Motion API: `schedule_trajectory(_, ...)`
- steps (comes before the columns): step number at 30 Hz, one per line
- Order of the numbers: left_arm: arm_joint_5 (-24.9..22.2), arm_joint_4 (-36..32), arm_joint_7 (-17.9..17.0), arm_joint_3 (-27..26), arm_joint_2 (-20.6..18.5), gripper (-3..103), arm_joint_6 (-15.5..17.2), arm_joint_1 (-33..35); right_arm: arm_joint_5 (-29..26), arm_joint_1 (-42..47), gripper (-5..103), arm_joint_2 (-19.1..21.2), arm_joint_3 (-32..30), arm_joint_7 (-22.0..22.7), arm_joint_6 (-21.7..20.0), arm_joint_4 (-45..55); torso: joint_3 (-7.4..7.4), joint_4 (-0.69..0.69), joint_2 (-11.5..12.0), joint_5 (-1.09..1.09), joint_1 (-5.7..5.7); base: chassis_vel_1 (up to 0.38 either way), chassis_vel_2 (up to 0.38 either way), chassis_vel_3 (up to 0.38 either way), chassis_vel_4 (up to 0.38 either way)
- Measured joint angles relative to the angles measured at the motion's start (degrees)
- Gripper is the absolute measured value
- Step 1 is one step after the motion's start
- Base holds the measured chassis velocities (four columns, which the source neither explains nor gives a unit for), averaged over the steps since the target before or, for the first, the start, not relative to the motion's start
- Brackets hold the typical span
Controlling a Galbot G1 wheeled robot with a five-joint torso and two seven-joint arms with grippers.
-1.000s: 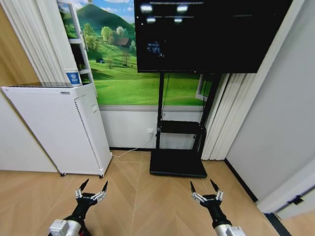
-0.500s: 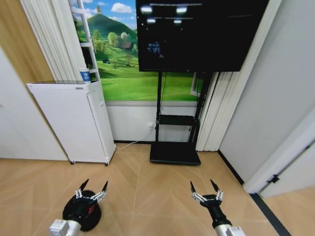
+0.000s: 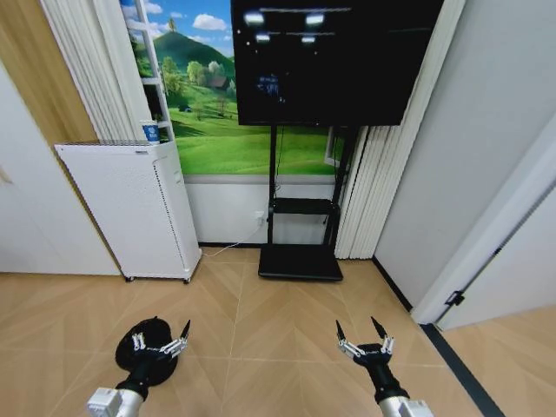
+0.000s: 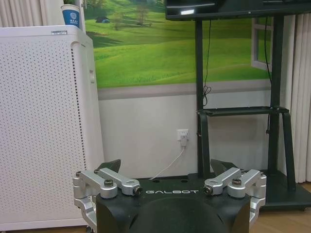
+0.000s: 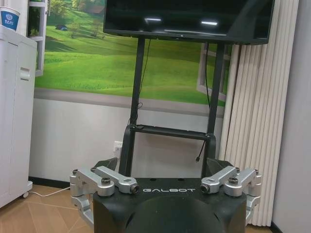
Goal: Pick up the trash bin and place the garbage on the floor into it.
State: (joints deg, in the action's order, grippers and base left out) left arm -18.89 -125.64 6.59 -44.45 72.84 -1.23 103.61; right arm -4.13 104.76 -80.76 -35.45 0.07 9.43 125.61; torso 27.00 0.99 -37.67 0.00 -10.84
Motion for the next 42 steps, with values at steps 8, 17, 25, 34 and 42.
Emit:
schedule_trajectory(8, 0.0, 0.0, 0.0, 0.0, 0.0, 100, 0.0, 0.01, 0.0, 0.02, 100, 0.0, 0.0, 0.0, 0.0, 0.0, -0.02, 0.01, 0.0, 0.0, 0.03, 0.117, 0.097, -0.126, -0.114)
schedule_trajectory(17, 0.0, 0.0, -0.03, -0.02, 0.0, 100, 0.0, 0.01, 0.0, 0.03, 100, 0.0, 0.01, 0.0, 0.0, 0.01, -0.03, 0.0, 0.0, 0.0, 0.04, 0.204, 0.206, -0.192, -0.206)
schedule_trajectory(25, 0.0, 0.0, -0.07, -0.01, 0.0, 100, 0.0, 0.01, 0.0, 0.03, 100, -0.01, 0.02, -0.01, 0.0, 0.02, -0.04, 0.0, 0.01, -0.02, 0.04, 0.113, 0.1, -0.084, -0.093)
schedule_trajectory(34, 0.0, 0.0, -0.03, 0.01, 0.01, 100, 0.0, 0.01, 0.0, 0.03, 100, 0.0, -0.02, 0.0, 0.0, 0.01, -0.03, 0.01, 0.01, 0.01, 0.05, -0.038, -0.043, 0.036, 0.034)
schedule_trajectory(42, 0.0, 0.0, -0.03, 0.0, 0.01, 100, 0.0, 0.01, 0.0, 0.03, 100, 0.0, 0.0, 0.0, 0.0, 0.01, -0.03, 0.01, 0.03, 0.0, 0.04, 0.0, 0.0, 0.0, 0.0)
